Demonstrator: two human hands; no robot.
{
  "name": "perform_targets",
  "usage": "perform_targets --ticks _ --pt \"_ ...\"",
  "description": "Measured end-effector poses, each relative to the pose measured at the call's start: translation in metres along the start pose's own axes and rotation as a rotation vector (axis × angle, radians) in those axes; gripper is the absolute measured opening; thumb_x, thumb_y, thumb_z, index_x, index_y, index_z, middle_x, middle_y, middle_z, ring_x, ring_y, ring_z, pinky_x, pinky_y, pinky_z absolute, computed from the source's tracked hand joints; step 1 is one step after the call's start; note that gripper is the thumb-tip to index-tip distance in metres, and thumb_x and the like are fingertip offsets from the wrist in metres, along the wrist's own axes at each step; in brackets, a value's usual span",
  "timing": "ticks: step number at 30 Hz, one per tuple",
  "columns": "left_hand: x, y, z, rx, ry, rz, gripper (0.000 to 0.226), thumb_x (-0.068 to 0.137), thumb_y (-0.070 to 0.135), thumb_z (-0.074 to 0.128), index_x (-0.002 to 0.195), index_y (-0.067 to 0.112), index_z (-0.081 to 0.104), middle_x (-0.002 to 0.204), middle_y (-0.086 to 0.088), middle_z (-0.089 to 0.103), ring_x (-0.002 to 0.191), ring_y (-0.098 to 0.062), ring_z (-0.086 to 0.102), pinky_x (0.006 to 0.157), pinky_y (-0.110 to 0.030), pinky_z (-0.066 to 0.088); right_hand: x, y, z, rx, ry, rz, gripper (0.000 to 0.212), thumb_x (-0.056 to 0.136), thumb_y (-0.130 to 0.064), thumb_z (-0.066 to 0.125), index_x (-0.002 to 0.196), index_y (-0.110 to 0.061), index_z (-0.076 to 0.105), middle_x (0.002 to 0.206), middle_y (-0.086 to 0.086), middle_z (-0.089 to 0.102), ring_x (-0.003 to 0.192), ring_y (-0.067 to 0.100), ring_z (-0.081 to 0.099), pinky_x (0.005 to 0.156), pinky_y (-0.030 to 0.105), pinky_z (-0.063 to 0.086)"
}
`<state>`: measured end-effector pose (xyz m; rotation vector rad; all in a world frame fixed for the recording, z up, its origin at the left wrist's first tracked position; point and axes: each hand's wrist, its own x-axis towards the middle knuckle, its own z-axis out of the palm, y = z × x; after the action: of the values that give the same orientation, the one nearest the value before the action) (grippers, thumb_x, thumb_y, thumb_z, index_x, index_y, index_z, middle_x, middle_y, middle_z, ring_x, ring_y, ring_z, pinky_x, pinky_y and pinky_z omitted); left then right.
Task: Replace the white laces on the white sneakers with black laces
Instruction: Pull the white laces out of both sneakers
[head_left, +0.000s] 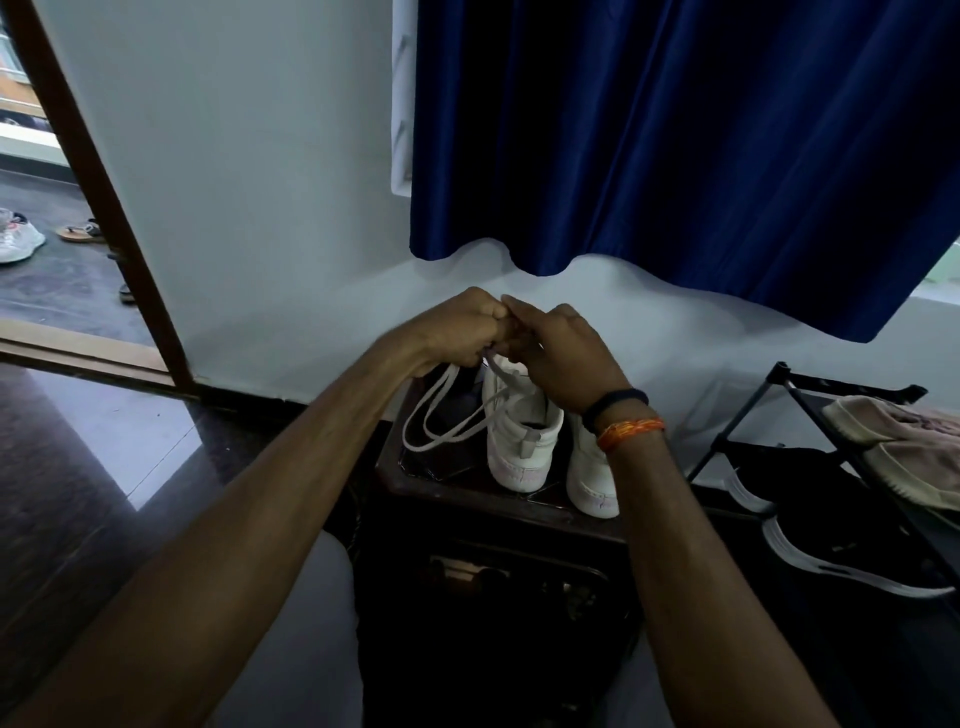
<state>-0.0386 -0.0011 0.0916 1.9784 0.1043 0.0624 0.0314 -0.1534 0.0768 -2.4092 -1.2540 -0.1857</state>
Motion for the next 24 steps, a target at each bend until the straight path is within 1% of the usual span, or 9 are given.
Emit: perform_targets --ticks 3,5,7,9,12,16,19,21,24 --pt "0.001 0.0 -0.003 0.099 -0.023 -0.005 0.029 0.104 0.016 0.051 0.078 0.004 0.06 0.068 -0.007 0.046 0.049 -0.006 0.034 0.046 -0.02 0.026 0.0 -0.004 0.003 -0.109 -0.024 0.037 0.061 0.096 -0.007 0.054 0.153 -0.017 0.037 0.127 0.016 0.064 0.117 0.035 0.058 0.096 0.044 0.049" --pt "0.001 0.001 -0.004 0.213 -0.028 0.002 0.034 0.103 0.012 0.049 0.07 0.008 0.057 0.063 -0.003 0.045 0.046 -0.005 0.034 0.047 -0.021 0.027 0.001 -0.004 0.006 -0.16 -0.011 0.024 0.045 0.095 -0.008 0.054 0.14 -0.016 0.051 0.115 0.014 0.07 0.106 0.035 0.064 0.089 0.047 0.053" --pt "0.0 0.002 -0.004 0.303 -0.024 0.02 0.04 0.105 0.016 0.048 0.066 0.015 0.056 0.06 0.003 0.047 0.041 -0.003 0.038 0.047 -0.018 0.029 0.002 -0.002 0.008 -0.174 0.026 0.036 0.028 0.096 -0.009 0.051 0.12 -0.016 0.063 0.103 0.012 0.071 0.097 0.034 0.065 0.084 0.044 0.053" --pt "-0.004 0.003 -0.007 0.352 -0.022 0.035 0.042 0.106 0.025 0.047 0.066 0.02 0.058 0.06 0.012 0.05 0.041 0.001 0.047 0.046 -0.013 0.032 0.001 0.0 0.007 -0.19 0.046 0.068 0.023 0.098 -0.01 0.048 0.11 -0.016 0.067 0.099 0.011 0.071 0.095 0.034 0.064 0.079 0.038 0.049" --pt "-0.009 -0.005 -0.018 0.38 -0.022 0.033 0.039 0.107 0.036 0.045 0.083 0.014 0.067 0.077 0.009 0.058 0.058 -0.001 0.051 0.059 -0.02 0.037 -0.002 0.005 -0.002 -0.152 0.132 0.136 0.022 0.1 -0.014 0.047 0.105 -0.019 0.067 0.099 0.009 0.072 0.094 0.033 0.063 0.075 0.036 0.043" --pt "-0.014 -0.023 -0.026 0.36 0.031 0.009 0.043 0.107 0.041 0.04 0.074 0.018 0.055 0.082 0.001 0.051 0.082 -0.017 0.047 0.08 -0.034 0.037 -0.005 0.014 -0.016 -0.112 0.221 0.273 0.022 0.099 -0.013 0.044 0.101 -0.015 0.065 0.101 0.011 0.07 0.096 0.034 0.062 0.074 0.032 0.037" --pt "-0.015 -0.032 -0.023 0.568 0.192 0.01 0.041 0.107 0.039 0.04 0.073 0.025 0.059 0.119 0.006 0.044 0.118 -0.013 0.031 0.106 -0.037 0.022 -0.007 0.015 -0.016 -0.104 0.24 0.341 0.03 0.105 -0.022 0.04 0.111 -0.008 0.065 0.107 0.016 0.069 0.099 0.037 0.061 0.073 0.032 0.034" --pt "-0.014 -0.037 -0.022 0.491 0.265 0.08 0.04 0.107 0.037 0.042 0.074 0.024 0.061 0.12 0.006 0.051 0.119 -0.011 0.038 0.111 -0.034 0.024 -0.01 0.015 -0.013 -0.094 0.232 0.363 0.033 0.106 -0.025 0.038 0.112 -0.007 0.064 0.108 0.016 0.069 0.099 0.037 0.061 0.073 0.032 0.033" --pt "-0.015 -0.039 -0.019 0.029 0.258 0.151 0.039 0.108 0.034 0.042 0.079 0.015 0.059 0.087 -0.001 0.068 0.092 -0.019 0.068 0.093 -0.032 0.05 -0.013 0.01 -0.01 0.015 0.18 0.358 0.027 0.104 -0.021 0.04 0.102 -0.008 0.064 0.104 0.014 0.07 0.099 0.037 0.061 0.076 0.034 0.04"
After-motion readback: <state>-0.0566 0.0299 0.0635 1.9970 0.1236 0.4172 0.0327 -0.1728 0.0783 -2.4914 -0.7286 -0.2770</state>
